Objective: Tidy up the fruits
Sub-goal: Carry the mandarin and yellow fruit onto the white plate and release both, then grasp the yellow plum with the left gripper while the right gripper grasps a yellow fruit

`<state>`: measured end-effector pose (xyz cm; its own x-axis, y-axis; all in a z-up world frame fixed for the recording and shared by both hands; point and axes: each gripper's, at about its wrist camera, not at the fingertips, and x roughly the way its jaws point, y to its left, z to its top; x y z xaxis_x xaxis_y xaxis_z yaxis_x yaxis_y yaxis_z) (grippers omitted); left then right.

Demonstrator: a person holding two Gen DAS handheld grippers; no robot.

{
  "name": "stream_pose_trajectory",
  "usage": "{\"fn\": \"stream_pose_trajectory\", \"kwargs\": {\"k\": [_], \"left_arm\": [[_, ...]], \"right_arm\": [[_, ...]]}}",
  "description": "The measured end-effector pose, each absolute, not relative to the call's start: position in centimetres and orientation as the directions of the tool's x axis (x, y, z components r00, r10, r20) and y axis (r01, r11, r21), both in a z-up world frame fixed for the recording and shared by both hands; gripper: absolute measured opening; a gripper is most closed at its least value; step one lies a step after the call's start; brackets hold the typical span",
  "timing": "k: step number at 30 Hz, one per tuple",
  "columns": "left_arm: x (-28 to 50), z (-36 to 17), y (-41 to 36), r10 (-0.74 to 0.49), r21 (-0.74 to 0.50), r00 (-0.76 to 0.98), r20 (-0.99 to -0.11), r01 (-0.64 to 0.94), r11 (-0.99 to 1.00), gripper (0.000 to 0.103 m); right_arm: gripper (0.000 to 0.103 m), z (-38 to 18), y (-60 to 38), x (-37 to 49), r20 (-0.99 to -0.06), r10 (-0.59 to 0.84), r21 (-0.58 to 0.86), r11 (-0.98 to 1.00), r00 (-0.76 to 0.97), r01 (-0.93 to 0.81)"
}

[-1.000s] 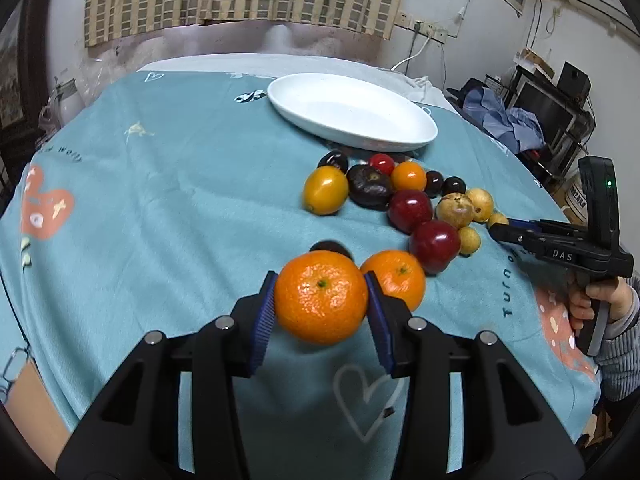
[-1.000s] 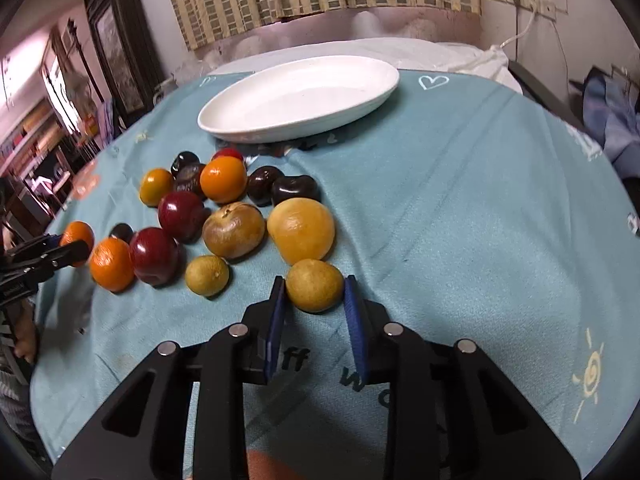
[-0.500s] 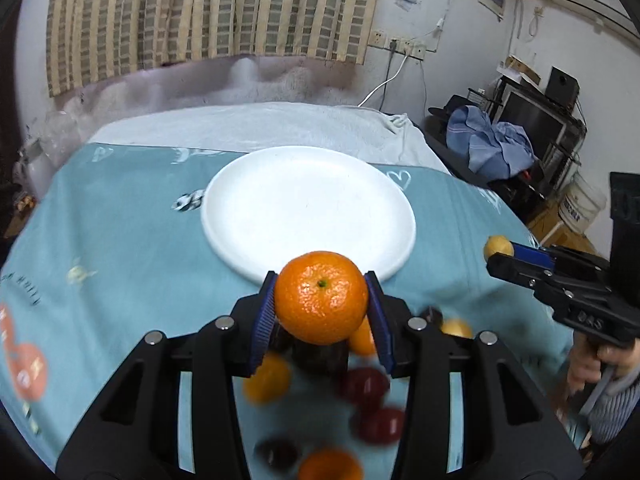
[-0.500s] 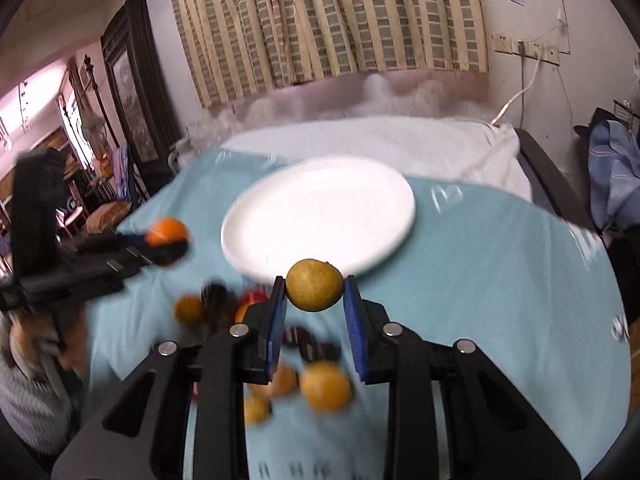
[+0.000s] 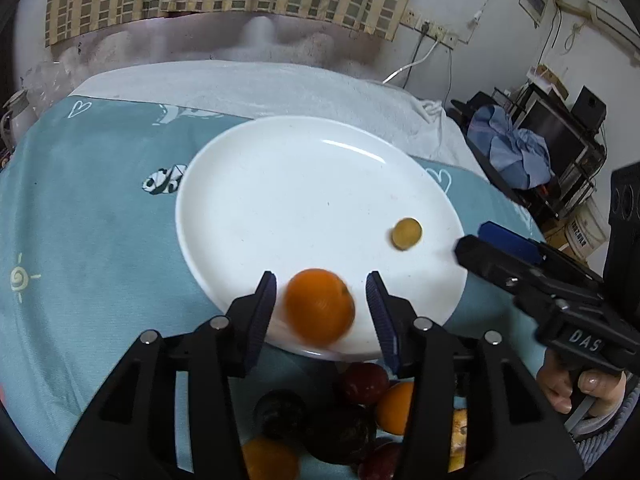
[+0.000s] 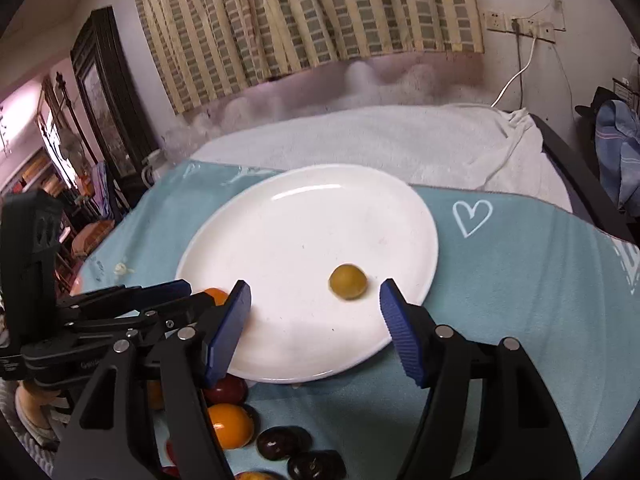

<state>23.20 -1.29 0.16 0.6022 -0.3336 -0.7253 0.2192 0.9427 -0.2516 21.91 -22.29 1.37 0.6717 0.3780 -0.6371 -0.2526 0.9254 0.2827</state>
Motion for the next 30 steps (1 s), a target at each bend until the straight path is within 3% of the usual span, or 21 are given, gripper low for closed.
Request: {"fn": "stream_pose_trajectory", "kwargs": {"k": [4,10,18,24,26,30], "left_arm": [[20.7,3.2,1.0,-0.326,-0.271,0.674,-0.662,0.19,0.943,0.067],[14.1,3.3,4.5,-0.217,-0.208,0.752,-0.622,0.107,0.972,0.075],[10.7,-1.8,5.0,-0.102,-0.083,0.715,-0.691,0.062,0.995,0.076],[10.5,-2.0,2.2,-0.128,-0.015,0.716,-0.687,0.163,0.987,0.08],[10.5,-2.3,1.4,-0.13,0.002,0.708,-0.694,0.183,0.983,0.086],[11.0,-3.0,0.7,-0.068,0.081,0.706,-0.704,0.176,0.981,0.087]], "right_arm": [[0.067,5.9,-23.9,18.3,-0.533,0.427,0.336,0.899,0.731,-0.28],[0.07,7.1,-25.3,11.9,-0.468,0.435,0.367,0.888,0.769,-0.278],[0.07,1.2,-26.3,9.8,-0.56,0.402,0.387,0.9,0.725,-0.2],[0.07,0.5,-27.3,10.7,-0.575,0.427,0.458,0.875,0.698,-0.158],[0.07,0.7,-27.2,10.6,-0.573,0.425,0.449,0.878,0.701,-0.165],[0.07,0.9,-26.7,10.4,-0.576,0.415,0.422,0.889,0.705,-0.178]]}}
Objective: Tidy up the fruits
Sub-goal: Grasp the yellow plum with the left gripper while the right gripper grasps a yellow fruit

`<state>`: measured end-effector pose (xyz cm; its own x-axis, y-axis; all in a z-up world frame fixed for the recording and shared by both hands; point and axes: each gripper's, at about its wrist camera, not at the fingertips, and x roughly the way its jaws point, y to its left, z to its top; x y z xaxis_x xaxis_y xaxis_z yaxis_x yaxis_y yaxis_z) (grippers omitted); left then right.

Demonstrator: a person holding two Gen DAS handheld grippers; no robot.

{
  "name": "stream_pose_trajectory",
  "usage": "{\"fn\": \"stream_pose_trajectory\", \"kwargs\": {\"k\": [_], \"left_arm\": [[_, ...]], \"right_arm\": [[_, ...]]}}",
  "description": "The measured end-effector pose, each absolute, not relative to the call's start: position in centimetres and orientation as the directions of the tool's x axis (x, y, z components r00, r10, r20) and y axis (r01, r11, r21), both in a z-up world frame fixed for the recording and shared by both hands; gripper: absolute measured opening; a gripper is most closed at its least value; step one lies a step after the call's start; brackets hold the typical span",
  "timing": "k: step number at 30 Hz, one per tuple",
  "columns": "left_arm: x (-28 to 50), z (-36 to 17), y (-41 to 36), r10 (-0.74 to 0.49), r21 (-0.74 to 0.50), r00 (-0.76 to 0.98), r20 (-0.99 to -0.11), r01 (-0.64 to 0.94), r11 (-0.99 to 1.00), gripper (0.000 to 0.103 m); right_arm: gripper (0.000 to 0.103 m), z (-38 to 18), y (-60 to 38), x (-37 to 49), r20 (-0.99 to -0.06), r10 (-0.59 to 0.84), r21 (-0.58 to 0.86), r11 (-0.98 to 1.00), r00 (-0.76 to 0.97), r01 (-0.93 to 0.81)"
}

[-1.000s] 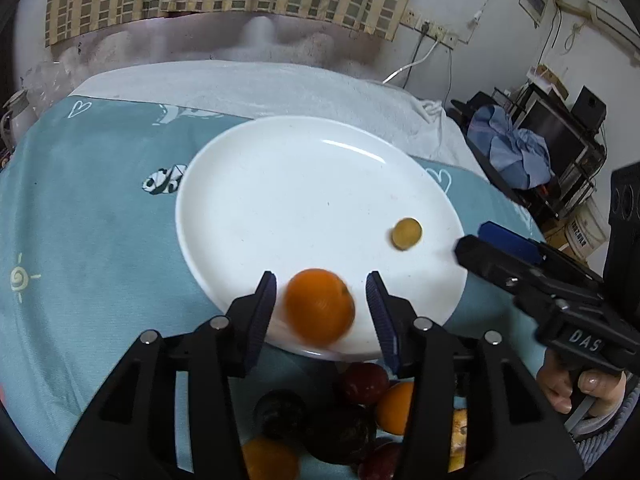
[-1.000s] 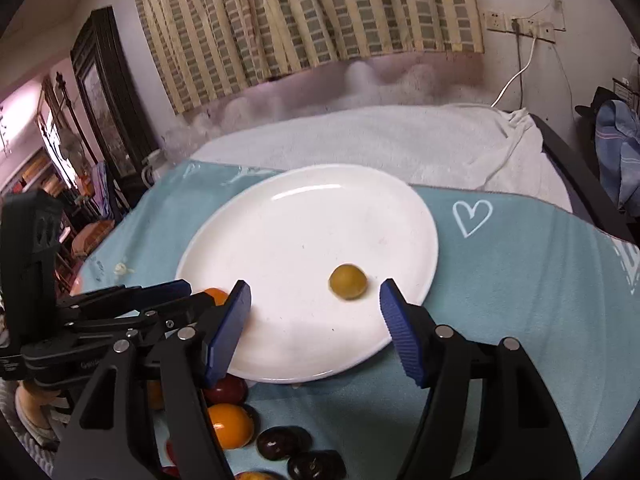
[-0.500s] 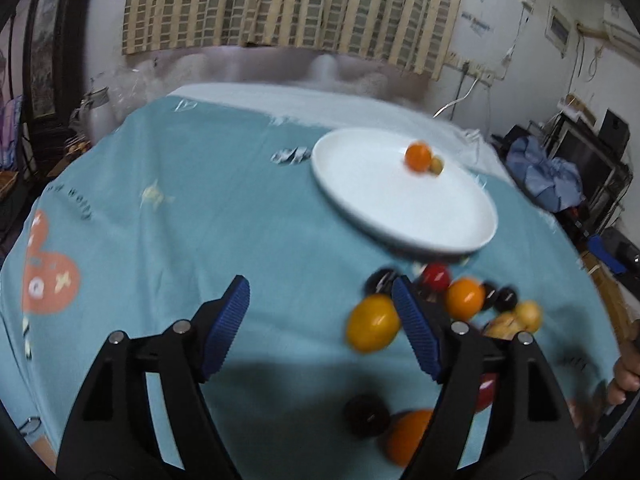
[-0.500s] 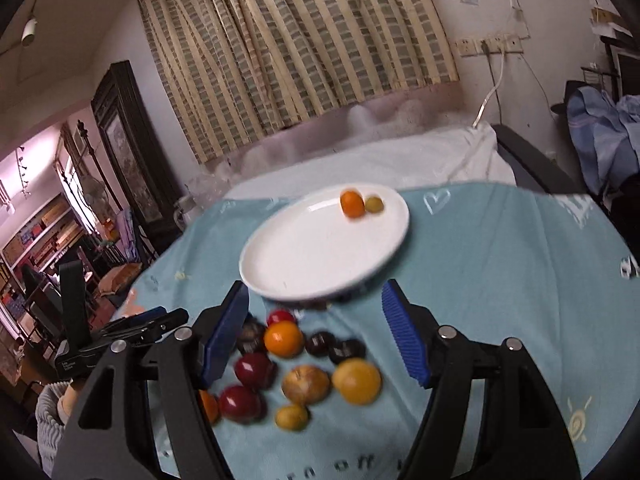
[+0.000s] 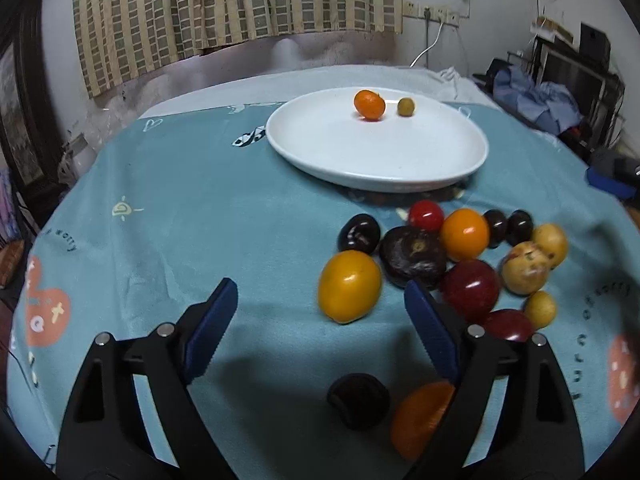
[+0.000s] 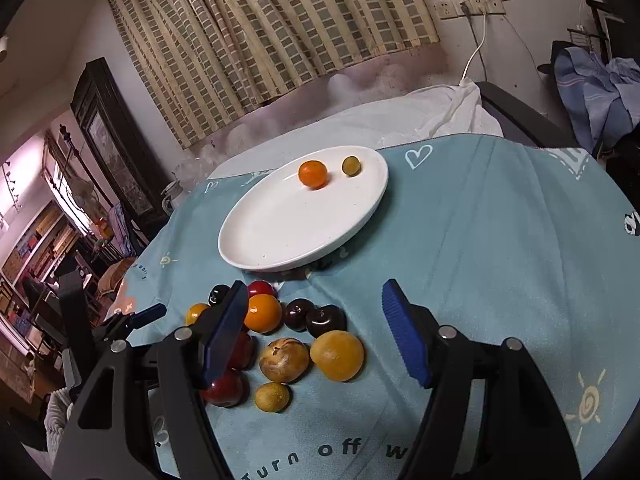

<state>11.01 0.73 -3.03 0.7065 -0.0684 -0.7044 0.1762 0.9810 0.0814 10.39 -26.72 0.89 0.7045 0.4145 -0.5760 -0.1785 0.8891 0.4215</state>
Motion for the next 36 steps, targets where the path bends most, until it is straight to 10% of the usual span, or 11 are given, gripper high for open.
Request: {"fn": "stream_pose_trajectory", "kwargs": {"k": [13,23,36], "left_arm": [[11.5,-2.1,4.7,-0.039,0.016,0.728,-0.684,0.069,0.997,0.086],[13.2,-3.8,2.3,-0.115,0.016,0.678,-0.726,0.184,0.983,0.049],[14.2,-4.4,3.9,-0.157,-0.084,0.647,-0.747,0.142,0.986,0.038]], "right_arm": [[0.07,0.7,-27.4,10.5,-0.578,0.408,0.423,0.89,0.707,-0.168],[0.07,0.6,-26.8,10.5,-0.589,0.397,0.393,0.902,0.704,-0.18],[0.067,-0.6,-25.8,11.1,-0.654,0.38,0.338,0.921,0.654,-0.197]]}}
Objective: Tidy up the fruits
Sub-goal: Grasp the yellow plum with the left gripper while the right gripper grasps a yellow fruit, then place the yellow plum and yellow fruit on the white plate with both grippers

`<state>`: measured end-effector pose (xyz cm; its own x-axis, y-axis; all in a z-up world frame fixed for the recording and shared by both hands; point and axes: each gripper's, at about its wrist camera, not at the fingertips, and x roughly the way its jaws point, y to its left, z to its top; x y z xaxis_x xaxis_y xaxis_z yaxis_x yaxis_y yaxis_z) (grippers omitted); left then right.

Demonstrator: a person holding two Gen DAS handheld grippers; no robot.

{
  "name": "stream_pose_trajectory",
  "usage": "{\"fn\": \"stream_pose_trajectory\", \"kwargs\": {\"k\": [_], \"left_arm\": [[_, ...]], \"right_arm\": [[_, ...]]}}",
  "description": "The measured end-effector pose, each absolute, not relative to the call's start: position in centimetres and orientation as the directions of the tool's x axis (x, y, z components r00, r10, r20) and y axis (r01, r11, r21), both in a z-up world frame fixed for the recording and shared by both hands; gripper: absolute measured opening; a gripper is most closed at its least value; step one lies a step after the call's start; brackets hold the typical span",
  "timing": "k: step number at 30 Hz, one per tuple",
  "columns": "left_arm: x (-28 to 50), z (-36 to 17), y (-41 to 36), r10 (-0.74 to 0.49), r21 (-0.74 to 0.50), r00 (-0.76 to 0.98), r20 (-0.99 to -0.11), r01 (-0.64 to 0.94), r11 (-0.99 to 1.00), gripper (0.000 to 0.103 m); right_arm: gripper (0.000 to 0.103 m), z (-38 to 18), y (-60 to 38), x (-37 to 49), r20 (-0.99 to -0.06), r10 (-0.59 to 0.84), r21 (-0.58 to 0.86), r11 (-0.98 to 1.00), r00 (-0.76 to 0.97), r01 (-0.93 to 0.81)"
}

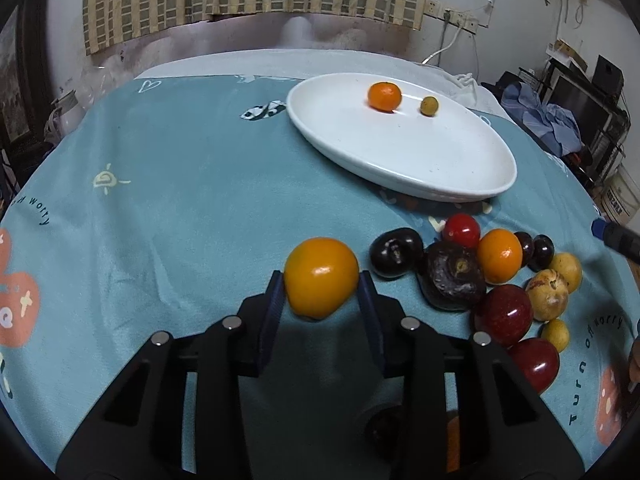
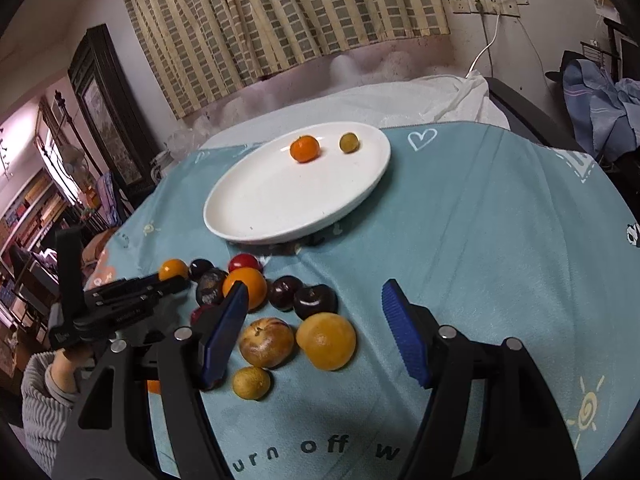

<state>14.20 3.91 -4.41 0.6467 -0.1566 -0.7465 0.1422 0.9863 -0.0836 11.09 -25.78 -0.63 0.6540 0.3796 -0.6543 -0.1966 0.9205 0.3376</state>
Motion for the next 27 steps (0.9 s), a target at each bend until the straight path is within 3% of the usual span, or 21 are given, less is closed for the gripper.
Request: {"fn": "stream_pose_trajectory", "kwargs": {"k": [3,5,21,24,27], "left_arm": [[14.1,-4.3,4.5,-0.159,-0.102,0.65,-0.743,0.126,0.987,0.038],[14.1,-4.2,4.5,-0.161,-0.103,0.65,-0.743,0.126,0.987,0.038],[14.0,-4.5,4.0,-0.157,-0.091,0.642,-0.75,0.135,0.987,0.038],[14.0,-4.5,4.1,-0.158,-0.092,0.643,-0.75,0.135,0.987,0.038],[14.0,-4.5,4.1,-0.159,-0.094,0.643,-0.749,0.135,0.986,0.038]], "right_arm": [[0.052,-1.3,-26.0,11.4,-0.667,0.418,0.376,0.904,0.617,-0.206],[0.047,-1.6,-26.0,11.6,-0.673,0.439,0.396,0.893,0.595,-0.212],[0.042,-4.2,-25.1,12.3,-0.766,0.35,0.296,0.936,0.539,-0.189],[0.035,-4.5,-24.7,12.1,-0.774,0.313,0.245,0.95,0.55,-0.194],[0.034,-4.3,-24.8,12.0,-0.763,0.327,0.259,0.945,0.557,-0.201]]}}
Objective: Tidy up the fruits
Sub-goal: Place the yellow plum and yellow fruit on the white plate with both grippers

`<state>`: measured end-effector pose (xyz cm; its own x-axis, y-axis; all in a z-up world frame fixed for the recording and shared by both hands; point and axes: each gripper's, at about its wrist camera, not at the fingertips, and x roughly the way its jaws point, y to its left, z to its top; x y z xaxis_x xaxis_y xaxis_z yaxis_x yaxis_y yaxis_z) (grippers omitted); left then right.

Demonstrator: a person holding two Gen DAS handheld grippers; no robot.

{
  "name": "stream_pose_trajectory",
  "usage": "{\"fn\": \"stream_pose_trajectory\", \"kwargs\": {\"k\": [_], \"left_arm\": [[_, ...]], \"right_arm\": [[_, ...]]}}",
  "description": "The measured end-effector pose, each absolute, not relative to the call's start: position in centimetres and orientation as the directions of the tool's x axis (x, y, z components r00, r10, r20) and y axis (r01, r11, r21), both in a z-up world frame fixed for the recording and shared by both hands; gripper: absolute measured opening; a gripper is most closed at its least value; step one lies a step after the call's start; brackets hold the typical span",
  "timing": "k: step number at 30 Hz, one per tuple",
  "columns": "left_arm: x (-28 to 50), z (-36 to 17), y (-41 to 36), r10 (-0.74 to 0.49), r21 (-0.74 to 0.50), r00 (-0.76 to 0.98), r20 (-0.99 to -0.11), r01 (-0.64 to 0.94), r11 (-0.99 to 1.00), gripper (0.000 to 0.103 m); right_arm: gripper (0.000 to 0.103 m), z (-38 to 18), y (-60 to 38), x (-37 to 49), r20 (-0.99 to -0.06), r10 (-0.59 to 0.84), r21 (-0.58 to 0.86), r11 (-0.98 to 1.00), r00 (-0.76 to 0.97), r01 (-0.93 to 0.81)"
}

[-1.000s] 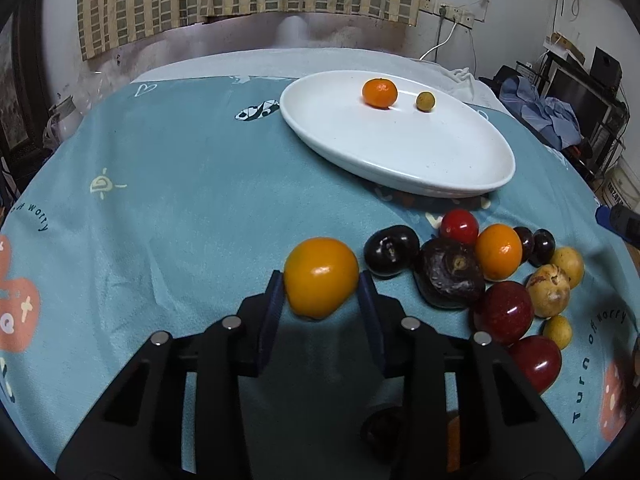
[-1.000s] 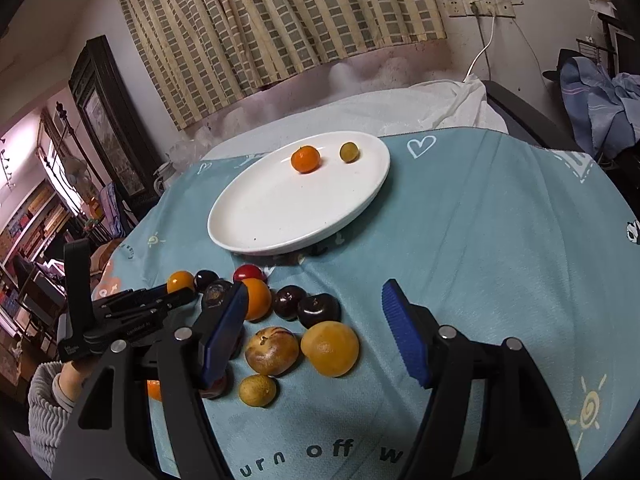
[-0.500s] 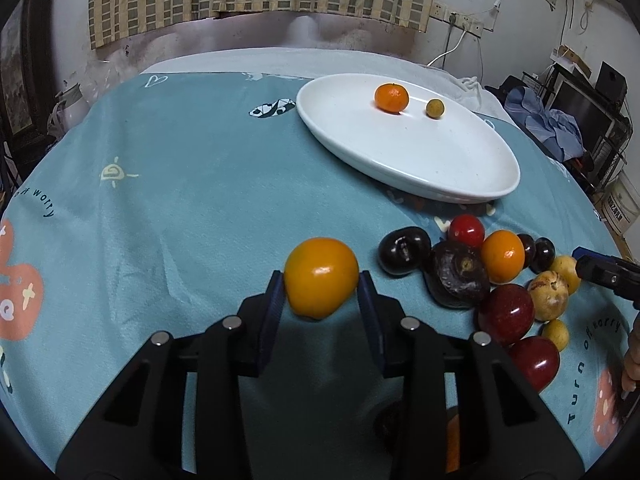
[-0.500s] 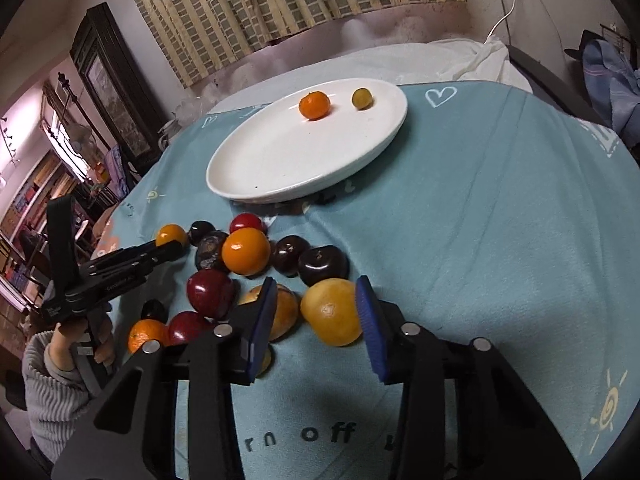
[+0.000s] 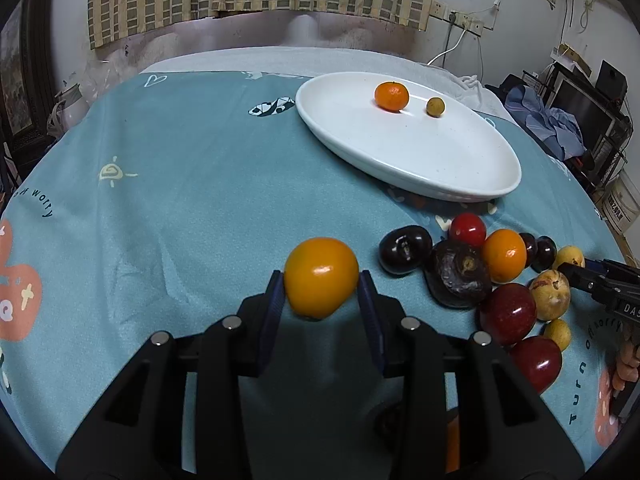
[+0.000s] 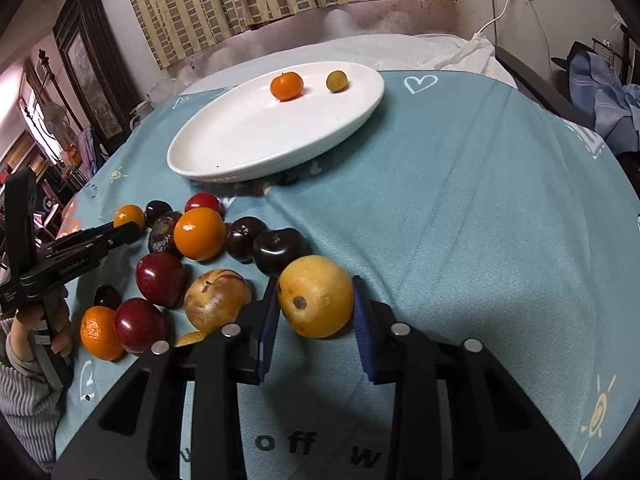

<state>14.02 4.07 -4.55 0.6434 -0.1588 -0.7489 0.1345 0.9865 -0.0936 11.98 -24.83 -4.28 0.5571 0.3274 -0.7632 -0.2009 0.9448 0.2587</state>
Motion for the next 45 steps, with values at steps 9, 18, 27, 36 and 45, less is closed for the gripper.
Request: {"fn": "stream_pose_trajectory", "kwargs": {"k": [9,18,27,36,45], "left_arm": [[12.6,-0.8,4.3,-0.203,-0.143,0.727,-0.656,0.144,0.979,0.038],[18.8,3.2,-0.1,-0.201,-0.083,0.732,-0.651,0.195,0.977,0.038],[24.3,-1.1,-1.7,-0.212,-0.103,0.645,-0.734,0.204,0.974,0.039],[21.1,0.9,0.4,-0.195,-0.112,0.712,-0.675,0.162,0.98,0.088],[14.2,-0.4,3.4,-0.124,-0.068,0.748,-0.652,0.105,0.992,0.098]], "right_arm": [[0.034,-0.7,-26.7,11.2,-0.639,0.401,0.362,0.91,0.657,-0.203],[0.035,4.1,-23.6,17.6,-0.609,0.428,0.35,0.901,0.668,-0.258],[0.036,-0.6,-20.6,24.0,-0.688,0.407,0.342,0.912,0.601,-0.226],[0.064,3.9,-22.7,19.9,-0.595,0.408,0.341,0.908,0.692,-0.242],[0.077,2.3,-26.0,12.4,-0.552,0.406,0.377,0.901,0.728,-0.217]]}}
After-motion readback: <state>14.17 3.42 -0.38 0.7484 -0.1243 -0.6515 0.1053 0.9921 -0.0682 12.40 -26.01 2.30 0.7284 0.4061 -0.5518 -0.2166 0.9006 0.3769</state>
